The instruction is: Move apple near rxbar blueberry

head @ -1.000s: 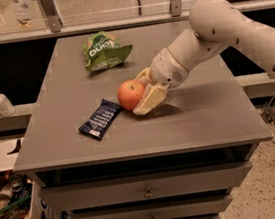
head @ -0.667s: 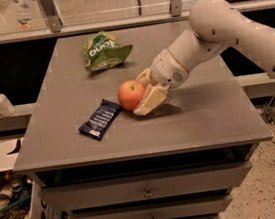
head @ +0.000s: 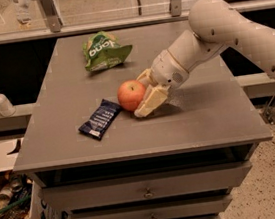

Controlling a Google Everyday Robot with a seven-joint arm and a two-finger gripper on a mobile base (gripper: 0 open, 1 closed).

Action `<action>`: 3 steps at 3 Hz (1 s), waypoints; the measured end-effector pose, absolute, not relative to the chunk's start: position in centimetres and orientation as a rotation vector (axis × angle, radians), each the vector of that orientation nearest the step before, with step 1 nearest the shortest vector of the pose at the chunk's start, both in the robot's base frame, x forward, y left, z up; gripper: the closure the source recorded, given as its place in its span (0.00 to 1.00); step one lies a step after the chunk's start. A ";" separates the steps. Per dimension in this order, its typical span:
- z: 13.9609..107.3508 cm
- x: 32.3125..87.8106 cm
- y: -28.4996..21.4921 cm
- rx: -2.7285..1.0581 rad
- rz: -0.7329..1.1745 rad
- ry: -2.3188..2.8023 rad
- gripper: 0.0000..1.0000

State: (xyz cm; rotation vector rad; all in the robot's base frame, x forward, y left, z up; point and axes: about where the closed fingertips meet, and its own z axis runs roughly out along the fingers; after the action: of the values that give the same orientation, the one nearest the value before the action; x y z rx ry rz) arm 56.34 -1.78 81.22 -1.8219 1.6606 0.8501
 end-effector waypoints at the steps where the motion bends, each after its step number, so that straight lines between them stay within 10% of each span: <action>1: 81.3 56.3 -1.8 -1.822 0.851 1.661 0.00; 3: 82.7 57.6 -2.8 -1.783 0.834 1.661 0.00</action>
Offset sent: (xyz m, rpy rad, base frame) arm -0.0035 0.0019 -0.0030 -0.0126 0.0222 0.0196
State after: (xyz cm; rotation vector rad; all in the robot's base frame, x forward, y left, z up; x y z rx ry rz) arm 57.60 -2.85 82.71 -1.7826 1.6607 0.8342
